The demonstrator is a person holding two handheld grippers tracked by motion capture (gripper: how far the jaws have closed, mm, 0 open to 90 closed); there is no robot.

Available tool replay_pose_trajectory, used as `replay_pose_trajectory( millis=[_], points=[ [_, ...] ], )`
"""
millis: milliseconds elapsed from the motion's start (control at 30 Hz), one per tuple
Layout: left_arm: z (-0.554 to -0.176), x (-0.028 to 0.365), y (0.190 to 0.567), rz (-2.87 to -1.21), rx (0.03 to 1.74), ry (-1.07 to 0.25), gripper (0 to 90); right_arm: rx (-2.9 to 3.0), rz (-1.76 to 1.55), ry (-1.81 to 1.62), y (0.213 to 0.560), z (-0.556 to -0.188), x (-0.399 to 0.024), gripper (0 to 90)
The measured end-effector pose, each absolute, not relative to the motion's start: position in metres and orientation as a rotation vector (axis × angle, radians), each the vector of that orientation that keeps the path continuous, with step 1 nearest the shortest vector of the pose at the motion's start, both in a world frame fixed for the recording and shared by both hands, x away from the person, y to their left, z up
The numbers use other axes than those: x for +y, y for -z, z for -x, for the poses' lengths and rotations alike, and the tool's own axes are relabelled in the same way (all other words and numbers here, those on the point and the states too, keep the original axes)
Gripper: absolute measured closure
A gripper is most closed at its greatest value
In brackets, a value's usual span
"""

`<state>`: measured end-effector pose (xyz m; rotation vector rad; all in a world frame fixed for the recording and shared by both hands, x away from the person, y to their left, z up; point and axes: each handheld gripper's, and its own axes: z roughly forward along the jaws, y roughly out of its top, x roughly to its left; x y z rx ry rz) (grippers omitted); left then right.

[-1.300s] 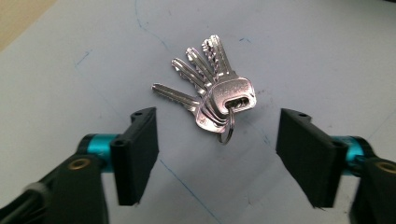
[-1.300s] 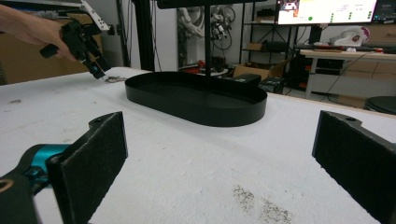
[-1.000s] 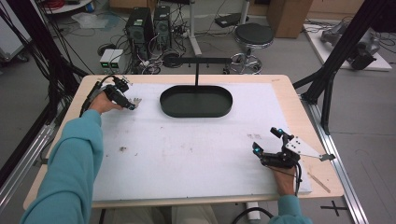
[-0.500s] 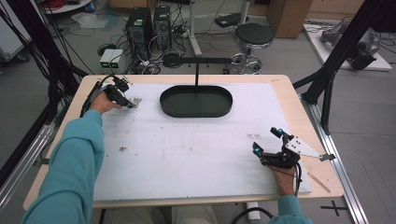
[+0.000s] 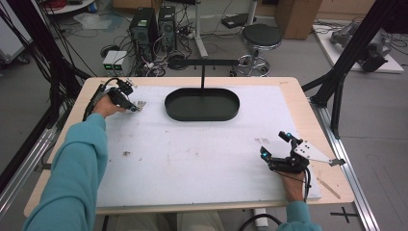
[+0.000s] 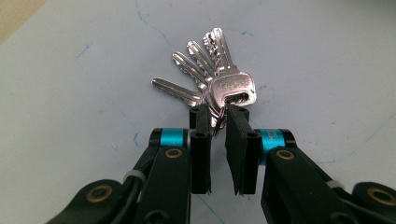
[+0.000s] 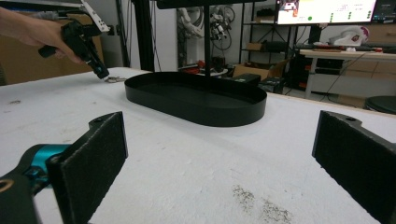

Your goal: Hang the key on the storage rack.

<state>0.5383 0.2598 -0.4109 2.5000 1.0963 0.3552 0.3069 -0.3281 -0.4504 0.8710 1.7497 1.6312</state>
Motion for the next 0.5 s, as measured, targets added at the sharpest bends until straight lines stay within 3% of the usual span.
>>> replay_pose_trajectory(
  millis=[500],
  points=[
    [-0.5378,0.2577,0.41,-2.494,1.102,-0.379,87.9,1.75,-0.875,-1.636,0.4504,-0.3068,-0.3281,2.4]
  ],
)
